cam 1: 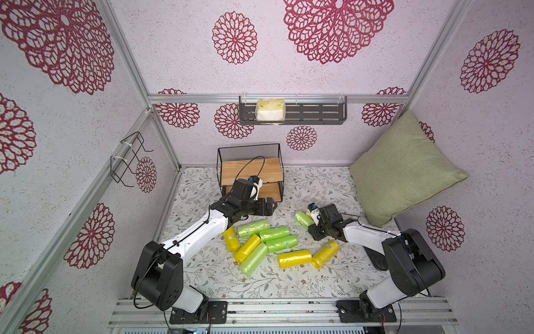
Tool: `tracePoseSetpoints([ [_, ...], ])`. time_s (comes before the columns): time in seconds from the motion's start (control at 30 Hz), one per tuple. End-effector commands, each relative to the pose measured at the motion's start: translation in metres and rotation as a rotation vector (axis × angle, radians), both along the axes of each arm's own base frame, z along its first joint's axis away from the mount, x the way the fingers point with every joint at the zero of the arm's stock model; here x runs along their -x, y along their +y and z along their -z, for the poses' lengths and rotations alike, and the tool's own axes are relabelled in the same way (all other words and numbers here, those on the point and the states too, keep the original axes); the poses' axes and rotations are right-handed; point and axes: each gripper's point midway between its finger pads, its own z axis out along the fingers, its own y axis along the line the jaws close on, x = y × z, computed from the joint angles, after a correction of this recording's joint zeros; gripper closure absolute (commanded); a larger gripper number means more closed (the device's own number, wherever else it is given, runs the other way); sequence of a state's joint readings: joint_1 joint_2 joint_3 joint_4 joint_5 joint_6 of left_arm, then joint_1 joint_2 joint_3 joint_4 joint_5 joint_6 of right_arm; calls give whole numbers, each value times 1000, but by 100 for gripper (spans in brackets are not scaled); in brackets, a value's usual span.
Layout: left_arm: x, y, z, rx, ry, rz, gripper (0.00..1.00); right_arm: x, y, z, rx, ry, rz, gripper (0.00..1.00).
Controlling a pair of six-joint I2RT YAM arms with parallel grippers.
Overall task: Sort the rolls of trash bags by color and place them on the shelf
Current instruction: Pick up the roll of trash bags from the center of the board.
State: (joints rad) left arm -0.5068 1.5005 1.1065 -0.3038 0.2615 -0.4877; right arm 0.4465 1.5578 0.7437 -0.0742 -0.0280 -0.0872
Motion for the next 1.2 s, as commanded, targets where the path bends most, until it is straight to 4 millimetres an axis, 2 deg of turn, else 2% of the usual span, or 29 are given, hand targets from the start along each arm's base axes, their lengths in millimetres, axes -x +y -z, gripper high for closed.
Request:
tracePoseSetpoints([
  [0.0,-2,-6,-11,54,4,37,6,0,10,-12,-45,-38,-64,54],
  [0.13,11,-5,-15,141,91,90,6,8,35,-54,-181,-154,-166,60],
  [0.23,25,-5,-26,207,137,153,6,22,56,-103,-322,-300,-279,62],
  [0.33,39,-4,-38,231,153,214,3,38,68,-148,-442,-439,-366,63],
  [0.43,48,-10,-55,263,165,284,1,51,75,-181,-509,-552,-428,63],
  [0.5,54,-18,-70,309,177,339,1,56,79,-193,-522,-587,-457,63],
  [0.63,63,-30,-95,367,157,428,3,60,85,-201,-507,-609,-500,63],
  [0.73,67,-37,-103,363,139,466,3,62,89,-205,-512,-622,-515,63],
  [0.8,70,-41,-99,334,149,482,3,63,92,-208,-519,-630,-527,63],
  [0.97,68,-43,-73,203,217,473,0,67,97,-214,-539,-654,-560,63],
  [1.17,71,-53,-69,206,237,516,10,68,99,-215,-545,-666,-577,63],
])
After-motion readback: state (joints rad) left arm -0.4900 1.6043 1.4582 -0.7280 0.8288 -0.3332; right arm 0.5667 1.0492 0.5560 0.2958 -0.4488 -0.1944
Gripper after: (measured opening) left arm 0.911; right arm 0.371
